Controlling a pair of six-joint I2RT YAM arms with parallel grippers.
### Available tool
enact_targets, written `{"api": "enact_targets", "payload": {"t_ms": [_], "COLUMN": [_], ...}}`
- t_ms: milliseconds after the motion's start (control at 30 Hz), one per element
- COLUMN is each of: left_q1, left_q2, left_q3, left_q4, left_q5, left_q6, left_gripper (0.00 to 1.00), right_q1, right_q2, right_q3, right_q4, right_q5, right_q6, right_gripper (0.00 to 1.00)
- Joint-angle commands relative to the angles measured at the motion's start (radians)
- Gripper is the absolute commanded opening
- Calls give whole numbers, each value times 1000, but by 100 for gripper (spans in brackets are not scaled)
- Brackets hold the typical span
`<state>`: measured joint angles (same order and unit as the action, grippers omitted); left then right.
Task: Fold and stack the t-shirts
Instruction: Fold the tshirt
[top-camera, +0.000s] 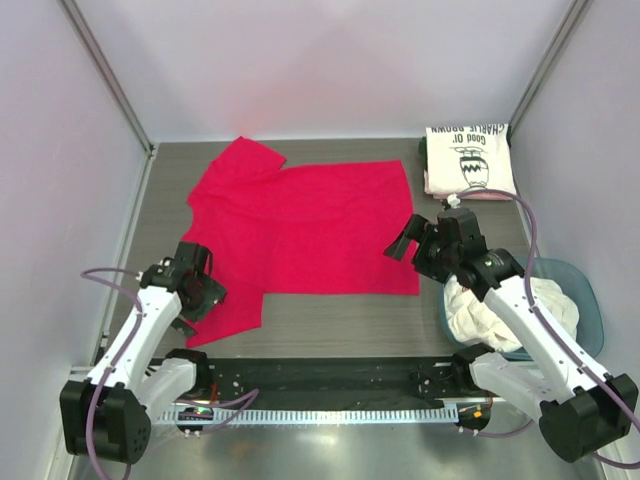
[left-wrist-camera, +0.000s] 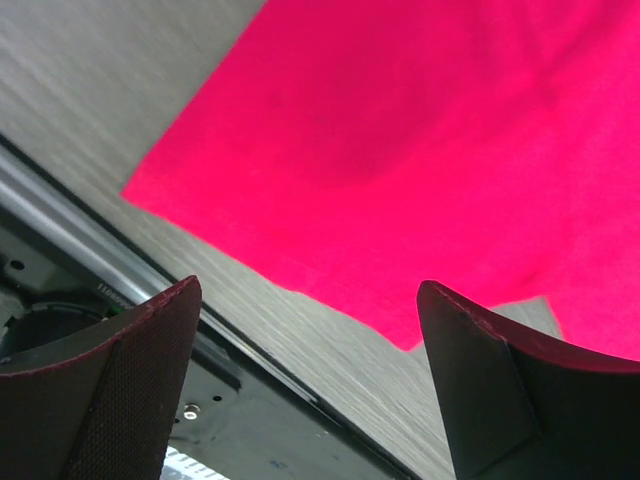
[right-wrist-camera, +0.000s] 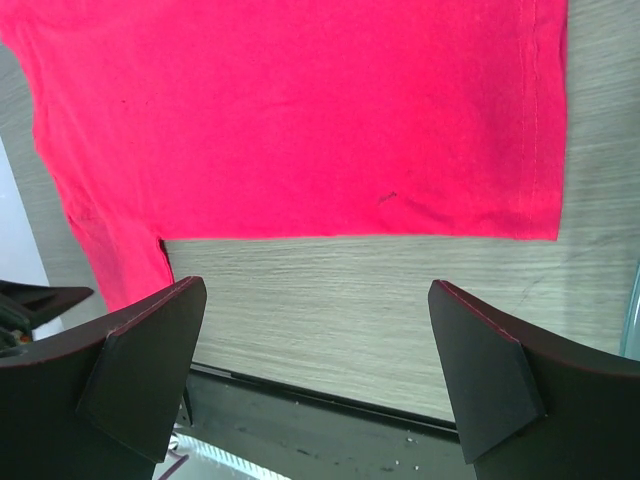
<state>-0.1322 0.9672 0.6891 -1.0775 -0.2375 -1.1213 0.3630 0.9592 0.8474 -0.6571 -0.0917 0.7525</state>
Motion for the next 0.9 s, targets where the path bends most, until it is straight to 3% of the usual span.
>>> {"api": "enact_targets", "payload": {"t_ms": [0, 267, 333, 567, 800, 867], "left_q1": [-18, -18, -18, -30, -30, -30], "left_q2": [-21, 76, 84, 77, 62, 56], "left_q3": [-46, -154, -190, -186, -191, -200], "left_q4": [4, 119, 154, 159, 185, 211], "left_q5": [-36, -8, -3, -65, -109, -106], "left_q6": [-133, -144, -147, -167, -134, -123], "left_gripper": [88, 78, 64, 54, 17, 13], "right_q1": [2, 4, 4, 4, 4, 4], "right_q2": [-39, -50, -50, -24, 18, 41], "right_q3": [-1, -8, -14, -22, -44, -62], "right_q4": [-1, -22, -24, -26, -94, -121], "right_q5": [3, 6, 7, 21, 159, 210], "right_q6": [30, 28, 27, 25, 74, 87], "right_gripper": [100, 100, 100, 100, 100, 100]}}
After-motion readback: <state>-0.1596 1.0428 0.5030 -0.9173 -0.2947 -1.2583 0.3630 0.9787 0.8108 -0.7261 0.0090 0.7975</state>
